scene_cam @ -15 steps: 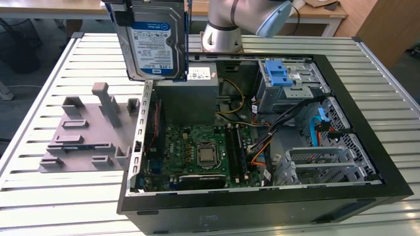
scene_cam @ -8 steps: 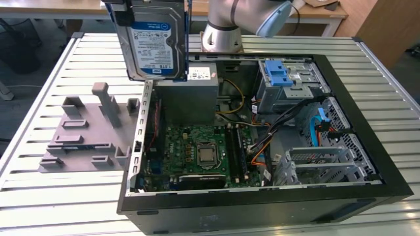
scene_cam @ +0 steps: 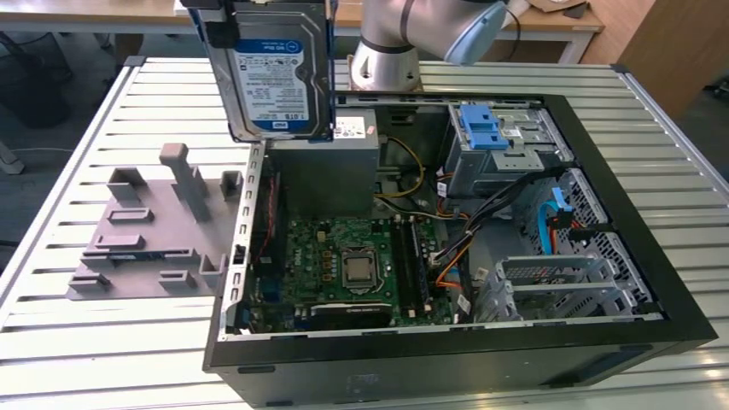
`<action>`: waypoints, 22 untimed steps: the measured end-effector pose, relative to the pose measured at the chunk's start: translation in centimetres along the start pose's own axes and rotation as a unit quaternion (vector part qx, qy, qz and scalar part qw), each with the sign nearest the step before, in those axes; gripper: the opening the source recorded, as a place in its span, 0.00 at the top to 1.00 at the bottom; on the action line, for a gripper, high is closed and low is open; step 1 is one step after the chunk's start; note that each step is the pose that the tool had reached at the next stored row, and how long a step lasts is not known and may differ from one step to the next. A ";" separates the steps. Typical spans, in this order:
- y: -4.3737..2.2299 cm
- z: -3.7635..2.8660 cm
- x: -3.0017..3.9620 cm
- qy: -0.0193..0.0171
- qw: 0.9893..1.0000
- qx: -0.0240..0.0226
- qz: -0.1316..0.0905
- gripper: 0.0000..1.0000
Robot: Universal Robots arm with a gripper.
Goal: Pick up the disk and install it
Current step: 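Pick up the disk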
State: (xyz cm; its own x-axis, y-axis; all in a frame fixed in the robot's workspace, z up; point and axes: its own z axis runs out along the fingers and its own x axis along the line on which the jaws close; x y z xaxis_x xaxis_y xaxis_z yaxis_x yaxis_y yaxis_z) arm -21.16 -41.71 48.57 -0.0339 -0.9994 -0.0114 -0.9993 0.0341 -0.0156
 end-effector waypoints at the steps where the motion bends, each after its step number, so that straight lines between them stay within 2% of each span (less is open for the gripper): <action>1: -0.02 0.02 0.28 0.000 1.000 0.000 0.000 0.63; 4: -0.22 0.06 1.09 0.000 1.000 0.000 0.000 0.63; 6: -0.77 0.10 1.25 0.000 1.000 0.000 0.000 0.63; 18: -5.68 0.22 1.26 0.000 1.000 0.000 0.000 0.63; 22: -7.09 0.25 1.24 0.000 1.000 0.000 0.000 0.63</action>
State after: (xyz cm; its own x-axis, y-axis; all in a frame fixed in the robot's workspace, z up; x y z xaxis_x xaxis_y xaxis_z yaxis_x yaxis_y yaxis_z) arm -14.11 -43.19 48.42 -0.0338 -0.9994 -0.0113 -0.9993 0.0340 -0.0157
